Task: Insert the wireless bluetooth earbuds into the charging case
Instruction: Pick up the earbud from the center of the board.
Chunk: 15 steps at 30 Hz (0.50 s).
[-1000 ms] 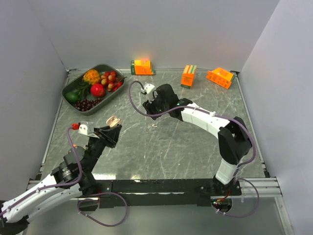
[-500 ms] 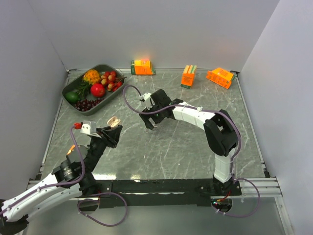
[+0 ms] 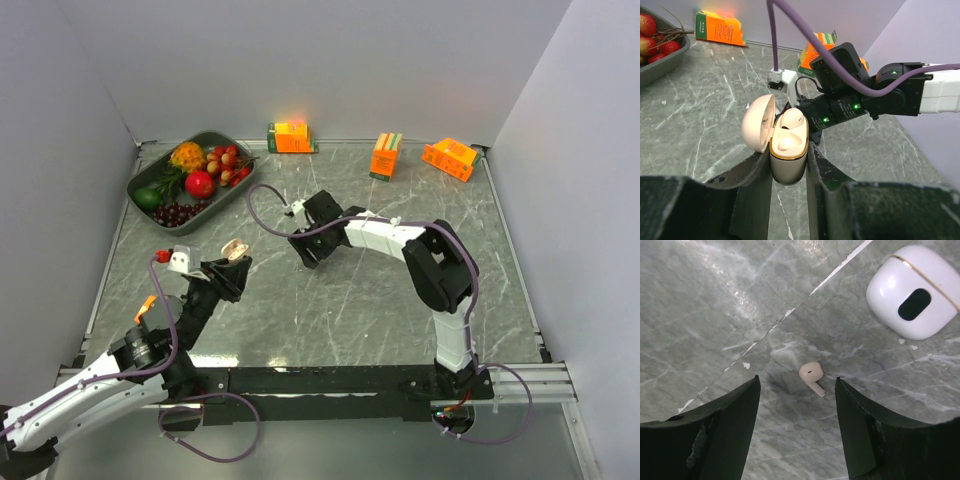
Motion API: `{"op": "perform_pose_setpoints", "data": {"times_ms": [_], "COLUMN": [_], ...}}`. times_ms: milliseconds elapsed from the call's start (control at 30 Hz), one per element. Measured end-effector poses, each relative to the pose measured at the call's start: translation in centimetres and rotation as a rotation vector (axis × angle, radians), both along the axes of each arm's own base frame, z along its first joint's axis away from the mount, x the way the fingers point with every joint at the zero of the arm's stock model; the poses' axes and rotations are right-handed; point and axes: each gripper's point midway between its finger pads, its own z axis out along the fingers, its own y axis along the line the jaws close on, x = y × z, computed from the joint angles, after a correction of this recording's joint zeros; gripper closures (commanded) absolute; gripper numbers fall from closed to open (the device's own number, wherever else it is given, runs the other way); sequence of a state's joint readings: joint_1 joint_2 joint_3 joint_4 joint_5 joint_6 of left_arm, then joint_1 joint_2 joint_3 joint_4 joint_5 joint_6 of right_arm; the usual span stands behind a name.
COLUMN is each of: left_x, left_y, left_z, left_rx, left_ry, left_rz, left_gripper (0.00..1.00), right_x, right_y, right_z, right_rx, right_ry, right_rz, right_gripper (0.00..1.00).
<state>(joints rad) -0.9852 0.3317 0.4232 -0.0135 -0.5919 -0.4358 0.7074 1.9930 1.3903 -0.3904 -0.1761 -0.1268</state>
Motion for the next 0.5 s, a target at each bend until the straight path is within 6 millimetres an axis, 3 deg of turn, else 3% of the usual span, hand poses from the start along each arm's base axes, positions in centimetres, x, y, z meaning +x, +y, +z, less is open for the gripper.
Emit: {"op": "perform_pose_setpoints", "data": {"times_ms": [500], "left_x": [0.0], "left_y": [0.1], "left_z": [0.0], "left_rx": [-0.001], "left_ry": [0.001], "left_rz": [0.006], "left_gripper": [0.99], "right_x": [1.3], "right_y": [0.4], "right_z": [-0.5], "right_rx": [-0.045], "right_ry": [-0.013], "right_rz": [-0.048], "right_gripper": [0.50]}}
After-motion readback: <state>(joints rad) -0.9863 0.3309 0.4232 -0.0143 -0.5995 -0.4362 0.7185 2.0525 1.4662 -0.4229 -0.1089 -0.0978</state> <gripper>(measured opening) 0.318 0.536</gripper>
